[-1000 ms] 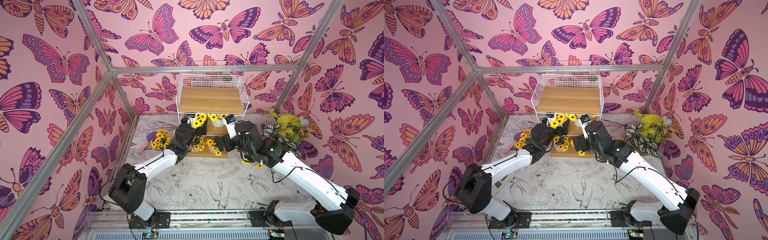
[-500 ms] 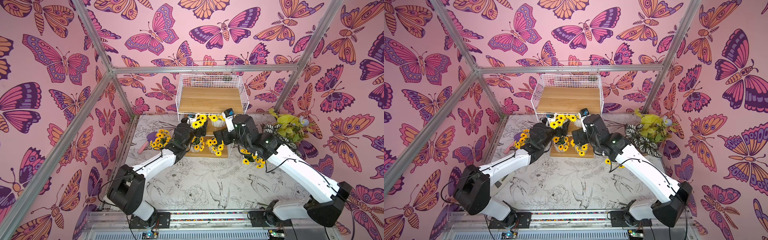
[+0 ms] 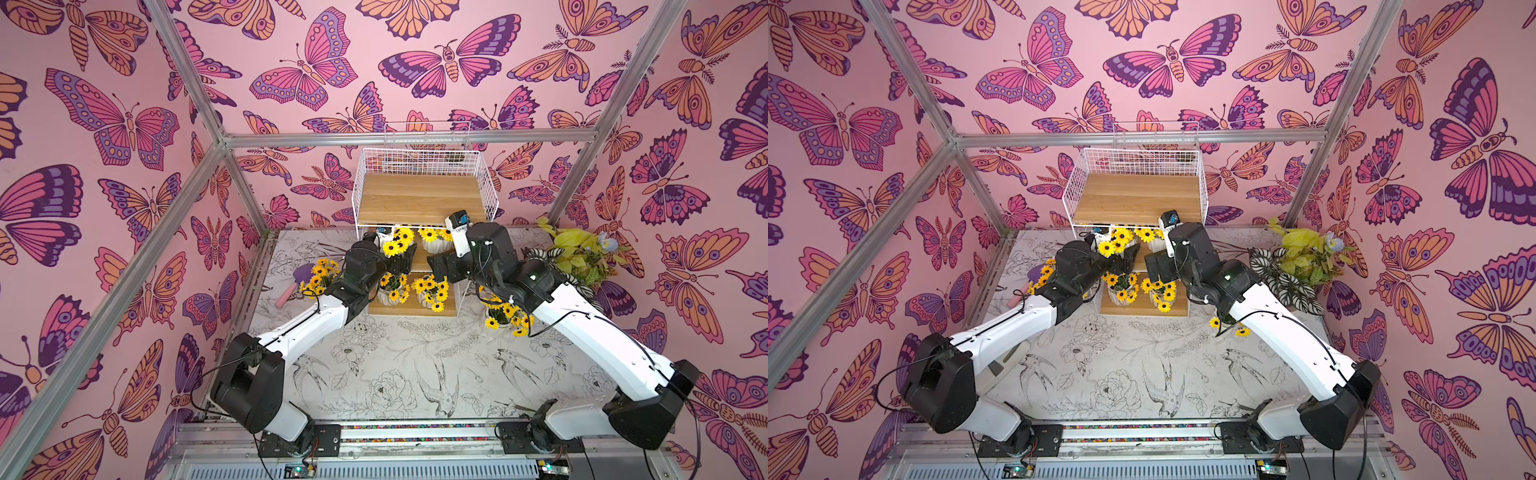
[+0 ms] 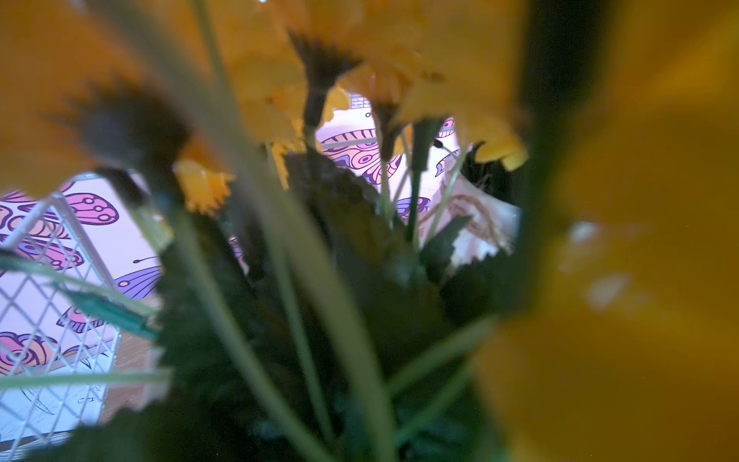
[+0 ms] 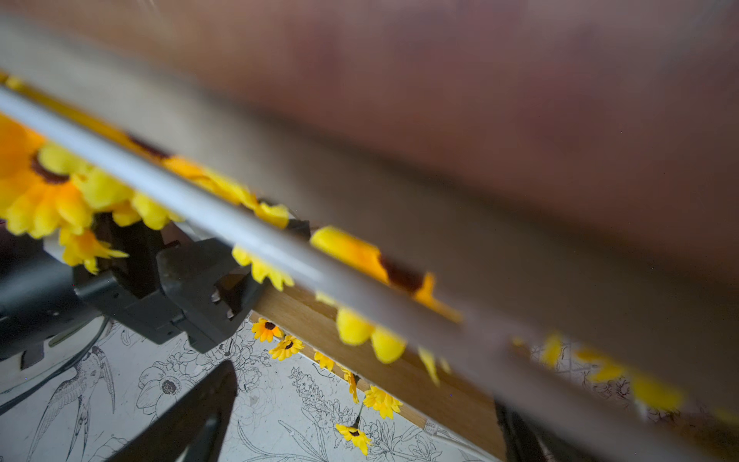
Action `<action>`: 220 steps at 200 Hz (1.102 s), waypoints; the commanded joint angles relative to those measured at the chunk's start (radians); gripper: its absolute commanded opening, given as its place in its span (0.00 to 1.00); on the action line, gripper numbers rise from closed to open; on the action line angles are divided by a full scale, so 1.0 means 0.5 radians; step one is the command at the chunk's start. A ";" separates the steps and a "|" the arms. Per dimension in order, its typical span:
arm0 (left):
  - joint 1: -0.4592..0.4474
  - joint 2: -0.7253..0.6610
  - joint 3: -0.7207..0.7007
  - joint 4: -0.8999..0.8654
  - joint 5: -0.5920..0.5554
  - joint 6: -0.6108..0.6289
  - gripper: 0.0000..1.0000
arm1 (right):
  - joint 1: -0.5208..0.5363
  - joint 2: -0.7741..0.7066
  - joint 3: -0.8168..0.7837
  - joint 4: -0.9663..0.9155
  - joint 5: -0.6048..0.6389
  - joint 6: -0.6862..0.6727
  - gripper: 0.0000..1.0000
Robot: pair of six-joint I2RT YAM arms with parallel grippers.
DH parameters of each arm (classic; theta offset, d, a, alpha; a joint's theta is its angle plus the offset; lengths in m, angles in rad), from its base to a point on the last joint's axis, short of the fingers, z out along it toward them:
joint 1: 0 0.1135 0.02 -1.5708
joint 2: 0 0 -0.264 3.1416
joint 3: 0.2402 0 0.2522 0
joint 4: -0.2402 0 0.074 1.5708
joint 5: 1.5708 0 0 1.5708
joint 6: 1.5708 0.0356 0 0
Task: Take the sunflower pots off the shelves
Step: Pick up the sunflower pot from the shelf.
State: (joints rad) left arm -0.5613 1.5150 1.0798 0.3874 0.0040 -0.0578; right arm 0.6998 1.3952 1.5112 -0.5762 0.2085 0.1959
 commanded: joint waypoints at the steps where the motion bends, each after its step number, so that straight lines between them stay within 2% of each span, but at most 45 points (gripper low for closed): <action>1: -0.031 -0.064 0.016 -0.364 0.268 -0.101 0.64 | -0.040 0.066 0.062 -0.013 -0.036 -0.006 0.99; 38: -0.016 -0.091 -0.085 -0.287 0.284 -0.111 0.64 | -0.044 0.105 0.074 0.017 -0.040 0.003 0.99; 100: 0.012 -0.178 -0.248 -0.155 0.459 -0.101 0.64 | -0.065 0.172 0.131 0.021 -0.028 0.004 0.99; 128: 0.029 -0.189 -0.387 0.068 0.579 -0.078 0.64 | -0.071 0.213 0.170 0.006 0.004 0.001 0.99; 175: 0.033 -0.012 -0.575 0.446 0.592 -0.029 0.65 | -0.098 0.263 0.253 -0.021 -0.013 -0.010 0.99; 220: 0.028 0.024 -0.636 0.576 0.652 -0.011 0.63 | -0.109 0.299 0.291 -0.030 -0.027 -0.012 0.99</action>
State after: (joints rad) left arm -0.5297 1.4769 0.8345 0.7891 0.2256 -0.0525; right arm 0.6605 1.5127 1.6268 -0.5667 0.1852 0.1947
